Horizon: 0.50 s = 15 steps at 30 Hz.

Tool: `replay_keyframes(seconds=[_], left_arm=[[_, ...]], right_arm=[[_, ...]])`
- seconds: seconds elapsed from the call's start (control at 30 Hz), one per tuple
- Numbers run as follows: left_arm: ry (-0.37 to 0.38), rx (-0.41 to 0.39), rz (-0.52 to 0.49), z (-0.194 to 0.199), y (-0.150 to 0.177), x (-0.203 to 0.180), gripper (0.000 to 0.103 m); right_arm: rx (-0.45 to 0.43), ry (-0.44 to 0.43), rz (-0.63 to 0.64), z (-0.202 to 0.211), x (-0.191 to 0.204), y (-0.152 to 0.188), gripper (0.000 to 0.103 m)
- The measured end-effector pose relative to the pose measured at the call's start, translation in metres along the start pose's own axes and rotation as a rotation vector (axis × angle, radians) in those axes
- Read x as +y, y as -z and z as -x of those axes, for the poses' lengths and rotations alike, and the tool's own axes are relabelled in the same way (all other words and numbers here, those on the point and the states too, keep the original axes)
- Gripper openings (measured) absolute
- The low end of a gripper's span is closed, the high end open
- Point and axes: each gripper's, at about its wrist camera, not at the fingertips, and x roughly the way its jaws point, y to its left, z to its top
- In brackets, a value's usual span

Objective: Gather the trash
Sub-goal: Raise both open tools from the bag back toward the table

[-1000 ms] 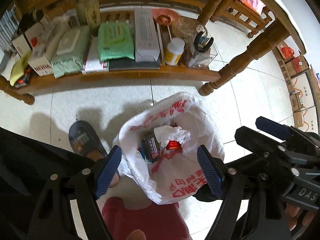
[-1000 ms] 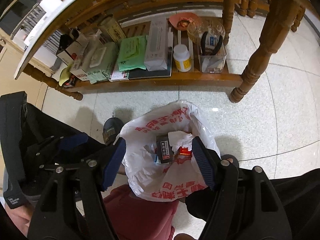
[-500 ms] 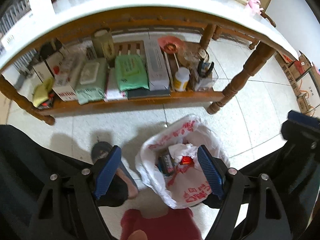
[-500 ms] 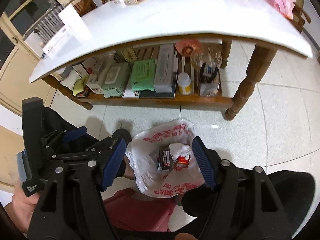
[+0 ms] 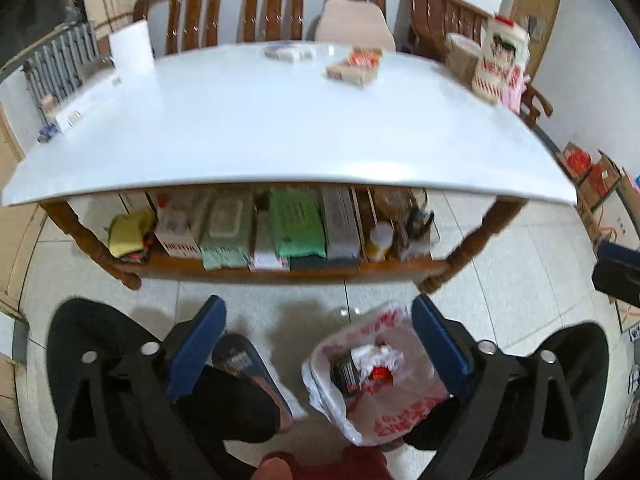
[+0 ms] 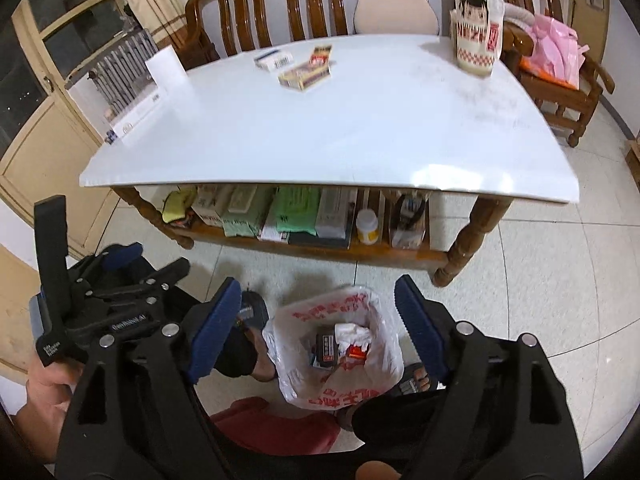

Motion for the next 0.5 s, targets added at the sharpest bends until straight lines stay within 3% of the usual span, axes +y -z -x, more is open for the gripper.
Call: replay_keyframes(seconds=[0.2,0.5], left_arm=[[-0.043,-0.083,0.041,0.017,-0.046,0.024,0.095],[-0.065,-0.131,0.157,0.009,-0.147,0.059,0.095]], right_arm=[[-0.051,0.02,0.008,0.02,0.008,-0.031,0.094],[-0.12,0.072,-0.043,0.018,0.028,-0.101,0.095]])
